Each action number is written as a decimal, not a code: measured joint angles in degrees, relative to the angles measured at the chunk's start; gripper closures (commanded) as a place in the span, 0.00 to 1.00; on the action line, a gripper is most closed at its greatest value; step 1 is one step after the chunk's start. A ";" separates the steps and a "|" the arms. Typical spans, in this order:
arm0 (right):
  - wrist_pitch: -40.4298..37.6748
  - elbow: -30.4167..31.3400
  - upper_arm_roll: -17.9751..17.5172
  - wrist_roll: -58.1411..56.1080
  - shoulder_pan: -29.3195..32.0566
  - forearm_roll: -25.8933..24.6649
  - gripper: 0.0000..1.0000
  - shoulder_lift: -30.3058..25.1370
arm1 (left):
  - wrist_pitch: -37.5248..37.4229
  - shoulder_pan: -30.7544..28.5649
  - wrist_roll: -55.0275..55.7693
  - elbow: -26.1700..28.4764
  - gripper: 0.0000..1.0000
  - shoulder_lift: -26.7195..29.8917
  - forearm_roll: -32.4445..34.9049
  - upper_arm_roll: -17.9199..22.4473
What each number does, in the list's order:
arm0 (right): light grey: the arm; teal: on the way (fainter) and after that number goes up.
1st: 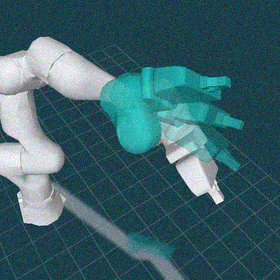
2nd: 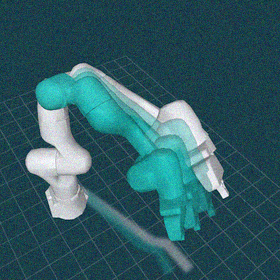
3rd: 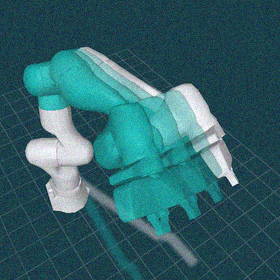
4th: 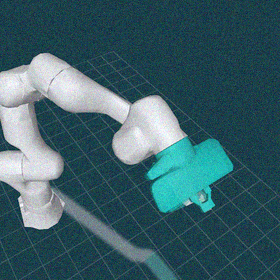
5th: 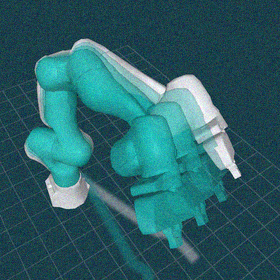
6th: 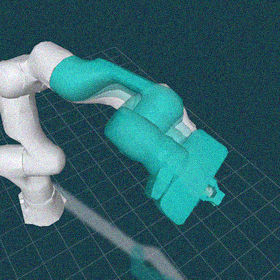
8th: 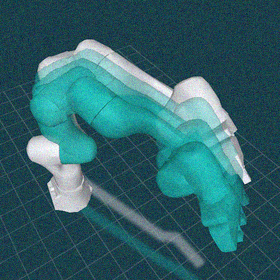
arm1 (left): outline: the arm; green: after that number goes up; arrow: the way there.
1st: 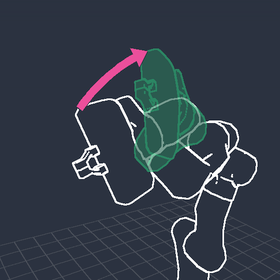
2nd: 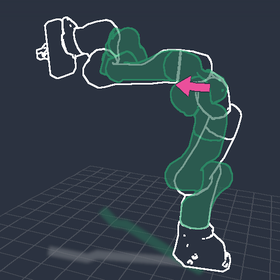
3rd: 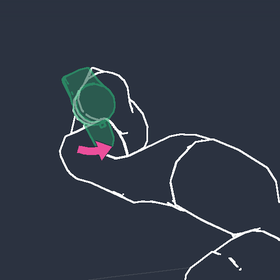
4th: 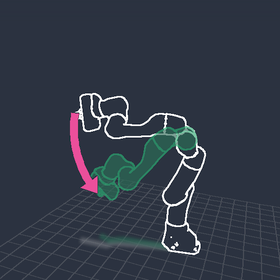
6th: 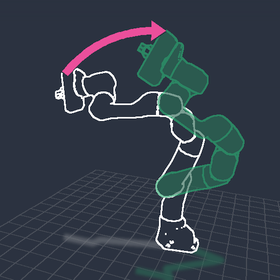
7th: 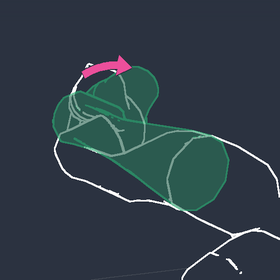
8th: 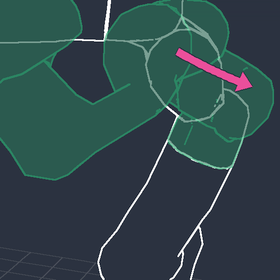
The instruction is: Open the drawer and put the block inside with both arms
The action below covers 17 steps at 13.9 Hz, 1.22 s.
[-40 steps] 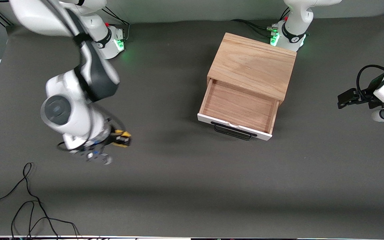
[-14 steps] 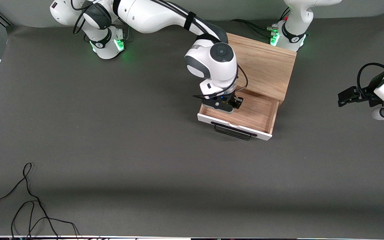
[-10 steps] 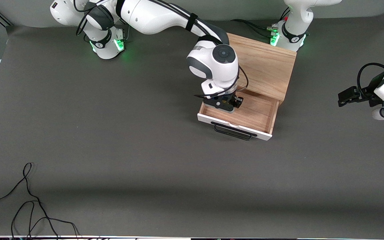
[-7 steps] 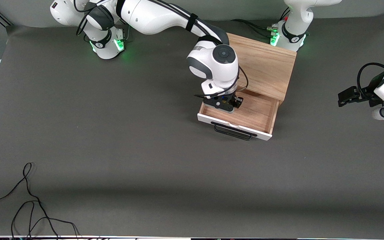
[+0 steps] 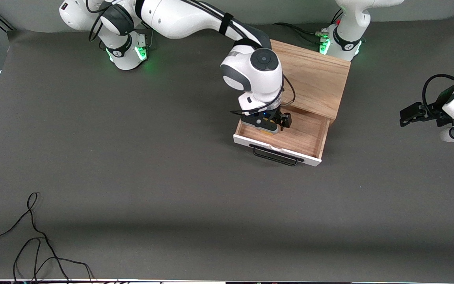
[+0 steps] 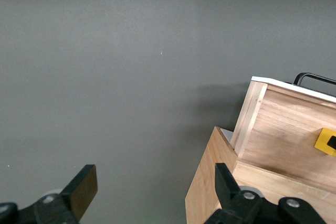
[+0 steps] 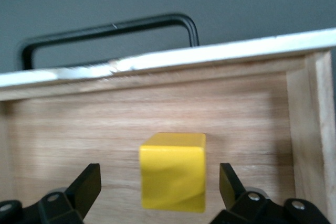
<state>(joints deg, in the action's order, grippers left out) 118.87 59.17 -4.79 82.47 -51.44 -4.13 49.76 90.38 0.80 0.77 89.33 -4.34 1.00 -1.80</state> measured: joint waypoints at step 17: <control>-18.86 9.17 2.19 -40.48 33.34 9.71 0.00 -27.97 | 0.00 0.13 0.00 0.04 0.00 -0.26 0.02 0.02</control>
<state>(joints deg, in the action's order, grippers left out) 100.01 68.34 -2.59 41.99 -18.10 5.59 21.79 90.38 0.92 0.77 89.37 -4.60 1.02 -1.78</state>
